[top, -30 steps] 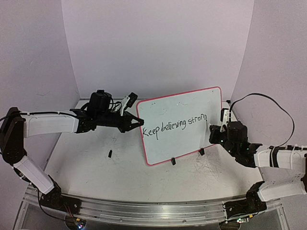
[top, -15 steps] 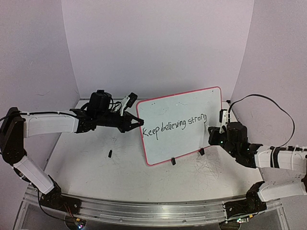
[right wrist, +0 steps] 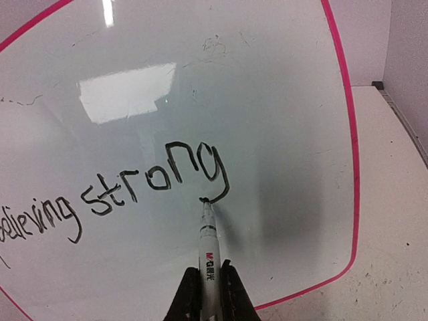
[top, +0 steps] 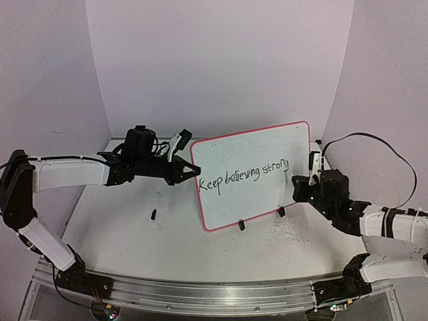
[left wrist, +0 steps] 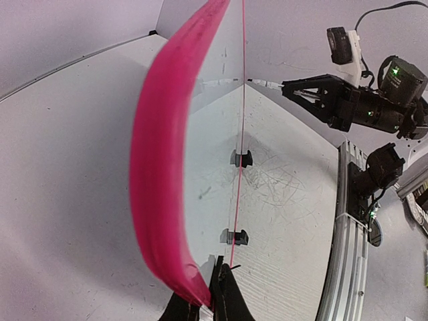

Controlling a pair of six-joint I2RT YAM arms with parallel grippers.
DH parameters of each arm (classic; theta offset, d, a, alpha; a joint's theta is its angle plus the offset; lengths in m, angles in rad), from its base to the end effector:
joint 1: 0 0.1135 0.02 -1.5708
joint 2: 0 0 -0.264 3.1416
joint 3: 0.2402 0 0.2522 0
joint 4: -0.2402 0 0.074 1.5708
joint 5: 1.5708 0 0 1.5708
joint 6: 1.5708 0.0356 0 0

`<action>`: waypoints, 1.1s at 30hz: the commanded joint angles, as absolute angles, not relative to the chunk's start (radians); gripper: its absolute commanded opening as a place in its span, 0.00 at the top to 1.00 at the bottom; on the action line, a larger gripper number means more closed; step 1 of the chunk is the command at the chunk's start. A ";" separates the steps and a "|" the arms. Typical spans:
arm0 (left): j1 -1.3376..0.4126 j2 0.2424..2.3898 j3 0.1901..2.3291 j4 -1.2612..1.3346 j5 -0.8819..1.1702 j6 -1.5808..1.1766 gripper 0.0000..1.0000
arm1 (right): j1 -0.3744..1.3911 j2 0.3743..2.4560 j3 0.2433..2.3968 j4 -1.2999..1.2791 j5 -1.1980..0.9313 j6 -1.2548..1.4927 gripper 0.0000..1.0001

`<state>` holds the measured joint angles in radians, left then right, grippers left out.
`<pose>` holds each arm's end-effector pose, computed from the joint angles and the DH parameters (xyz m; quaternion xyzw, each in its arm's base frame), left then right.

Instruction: Write a sentence on the whiteboard

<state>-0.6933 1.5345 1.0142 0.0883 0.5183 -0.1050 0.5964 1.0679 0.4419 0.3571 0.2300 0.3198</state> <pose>0.2564 -0.2360 0.2637 0.3683 0.7391 -0.4014 0.3963 0.1958 0.1231 0.2210 -0.0401 0.7923 0.1843 0.5802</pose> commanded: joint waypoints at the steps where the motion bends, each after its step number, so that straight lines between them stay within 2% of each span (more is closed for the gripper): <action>1: -0.689 1.537 1.018 0.019 0.365 -0.002 1.00 | 0.600 0.962 0.430 0.284 0.289 0.363 1.00; 33: -0.690 1.531 1.015 0.017 0.392 -0.002 1.00 | 0.546 1.125 0.505 0.464 0.286 0.263 1.00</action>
<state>-0.6952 1.5337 1.0142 0.0879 0.5129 -0.1051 0.5546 1.0913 0.4548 0.3983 0.2716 0.2831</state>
